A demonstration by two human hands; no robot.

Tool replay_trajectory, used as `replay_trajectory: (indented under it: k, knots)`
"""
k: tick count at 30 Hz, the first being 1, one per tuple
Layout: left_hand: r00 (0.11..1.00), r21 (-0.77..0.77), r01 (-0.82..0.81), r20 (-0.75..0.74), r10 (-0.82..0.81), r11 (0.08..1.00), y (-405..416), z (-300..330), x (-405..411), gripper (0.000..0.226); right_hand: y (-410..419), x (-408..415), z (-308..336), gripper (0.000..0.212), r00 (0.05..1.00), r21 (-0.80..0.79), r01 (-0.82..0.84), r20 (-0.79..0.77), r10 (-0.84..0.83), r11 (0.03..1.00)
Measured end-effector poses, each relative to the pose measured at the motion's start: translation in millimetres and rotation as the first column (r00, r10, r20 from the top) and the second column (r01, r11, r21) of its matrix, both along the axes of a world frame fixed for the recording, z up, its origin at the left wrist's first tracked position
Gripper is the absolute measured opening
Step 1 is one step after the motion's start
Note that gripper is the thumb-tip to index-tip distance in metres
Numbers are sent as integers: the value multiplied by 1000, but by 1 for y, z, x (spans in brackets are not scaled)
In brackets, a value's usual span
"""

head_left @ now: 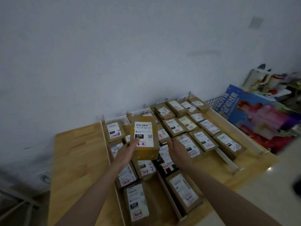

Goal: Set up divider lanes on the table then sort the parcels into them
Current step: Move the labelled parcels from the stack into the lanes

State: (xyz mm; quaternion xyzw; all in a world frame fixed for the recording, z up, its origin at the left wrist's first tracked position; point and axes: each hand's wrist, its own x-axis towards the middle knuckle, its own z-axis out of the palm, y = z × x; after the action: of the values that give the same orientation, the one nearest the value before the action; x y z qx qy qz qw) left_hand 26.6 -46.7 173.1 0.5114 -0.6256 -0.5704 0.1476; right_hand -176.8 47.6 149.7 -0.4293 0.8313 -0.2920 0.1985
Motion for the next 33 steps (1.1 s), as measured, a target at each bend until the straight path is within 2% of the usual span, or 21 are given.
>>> replay_trajectory:
  k: [2, 4, 7, 9, 12, 15, 22, 25, 33]
  knots:
    - [1000, -1, -5, 16, 5, 1000, 20, 1, -20, 93, 27, -24, 3, 33, 987, 49, -27, -157, 35, 998]
    - [1000, -6, -7, 25, 7, 1000, 43, 2, -40, 80, 52, -44, 7, 35, 961, 76, -42, -268, 61, 996]
    - [1000, -24, -10, 16, 10, 1000, 79, 3, -70, 49, 84, -69, 8, 36, 956, 68, -20, -290, 39, 997]
    - [1000, -19, -10, 3, 10, 1000, 98, 1, -88, 39, 104, -85, 8, 38, 963, 75, -12, -268, 32, 997]
    - [999, -16, 28, -24, -29, 999, 118, -1, -112, 48, 128, -106, 8, 41, 967, 72, 10, -256, 8, 997]
    - [998, -27, 47, -42, -49, 999, 128, -6, -136, 58, 145, -130, 12, 41, 950, 69, 18, -311, 4, 997]
    - [997, -48, 64, -50, -66, 997, 127, -4, -201, 48, 157, -188, 5, 44, 914, 49, 37, -407, -14, 998]
    - [996, -43, 64, -60, -66, 997, 117, -13, -234, 55, 152, -220, -2, 46, 889, 67, 29, -457, 6, 997]
    - [994, 21, 15, -106, -13, 1000, 70, -39, -347, 49, 105, -328, -18, 49, 915, 142, 44, -402, 17, 989]
